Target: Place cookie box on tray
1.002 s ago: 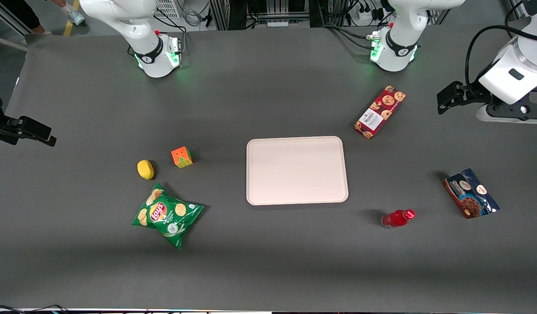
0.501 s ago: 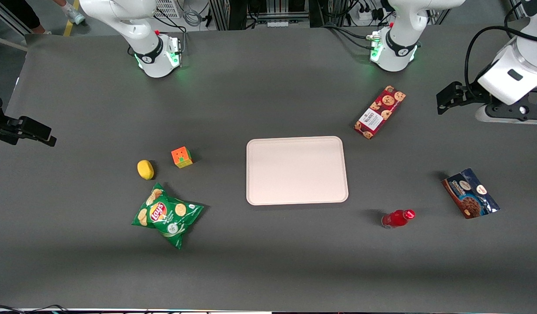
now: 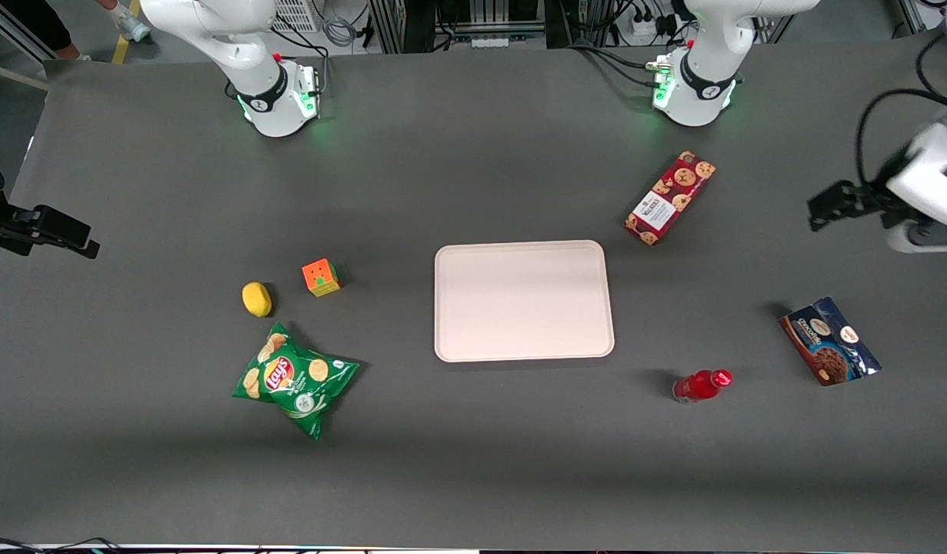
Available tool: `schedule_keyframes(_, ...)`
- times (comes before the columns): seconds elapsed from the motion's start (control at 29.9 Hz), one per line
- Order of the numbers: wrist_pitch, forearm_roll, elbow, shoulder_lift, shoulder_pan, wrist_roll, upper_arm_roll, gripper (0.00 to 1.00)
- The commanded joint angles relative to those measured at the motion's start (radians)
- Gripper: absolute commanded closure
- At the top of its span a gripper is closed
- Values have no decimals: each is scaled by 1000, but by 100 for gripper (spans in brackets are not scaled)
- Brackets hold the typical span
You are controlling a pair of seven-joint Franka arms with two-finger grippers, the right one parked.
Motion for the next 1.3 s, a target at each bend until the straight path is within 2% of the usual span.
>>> schedule_keyframes(0.0,4,15,97,89,31,3,44,0)
schedule_keyframes(0.27,-9,4,119,148,32,-25,81,0)
schedule_keyframes(0.5,-12,7,116,172,31,-229,80,0)
schedule_keyframes(0.87,92,-10,88,281,29,-226,72,0)
schedule_keyframes(1.04,144,-91,87,349,29,-218,73,0)
schedule_keyframes(1.27,290,-61,85,445,22,-123,73,0)
